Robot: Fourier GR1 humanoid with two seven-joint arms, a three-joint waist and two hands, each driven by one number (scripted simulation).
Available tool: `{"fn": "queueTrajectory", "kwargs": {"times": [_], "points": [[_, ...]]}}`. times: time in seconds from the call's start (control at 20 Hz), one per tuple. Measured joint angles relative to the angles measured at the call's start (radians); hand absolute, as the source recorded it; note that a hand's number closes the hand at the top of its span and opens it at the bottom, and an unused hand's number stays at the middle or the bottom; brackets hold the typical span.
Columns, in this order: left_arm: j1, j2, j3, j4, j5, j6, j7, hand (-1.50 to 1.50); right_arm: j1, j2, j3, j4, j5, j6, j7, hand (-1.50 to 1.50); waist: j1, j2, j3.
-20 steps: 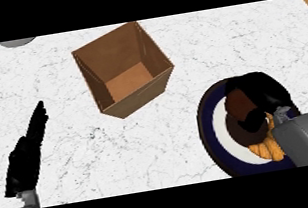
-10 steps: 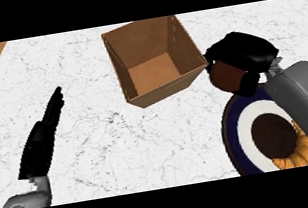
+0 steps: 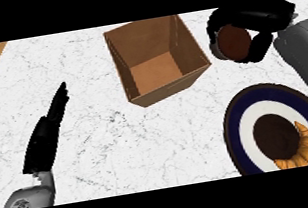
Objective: Pick the cupcake from the plate and place it in the cardboard box
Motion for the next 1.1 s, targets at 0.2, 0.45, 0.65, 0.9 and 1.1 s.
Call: {"fn": "queueTrajectory", "kwargs": {"times": [0.2, 0.45, 0.65, 0.9, 1.1], "points": [[-0.008, -0.002, 0.002, 0.014, -0.004, 0.005, 0.001, 0.0, -0.078, 0.025, -0.059, 0.095, -0.116, 0.037, -0.095, 1.5, -0.009, -0.003, -0.001], [-0.018, -0.007, 0.008, 0.031, -0.01, 0.017, 0.004, 0.0, -0.166, 0.049, -0.09, 0.179, -0.248, 0.08, -0.141, 1.5, -0.027, -0.011, -0.002], [-0.016, -0.005, 0.014, 0.038, -0.011, 0.019, 0.005, 0.0, -0.24, 0.074, -0.083, 0.231, -0.323, 0.107, -0.149, 1.5, -0.037, -0.018, -0.004], [-0.008, -0.002, 0.024, 0.046, -0.011, 0.024, 0.004, 0.0, -0.327, 0.104, -0.057, 0.29, -0.388, 0.135, -0.144, 1.5, -0.057, -0.027, -0.005], [-0.002, -0.001, 0.03, 0.051, -0.013, 0.029, 0.001, 0.0, -0.402, 0.153, -0.025, 0.342, -0.41, 0.146, -0.127, 1.5, -0.072, -0.033, -0.006]]}}
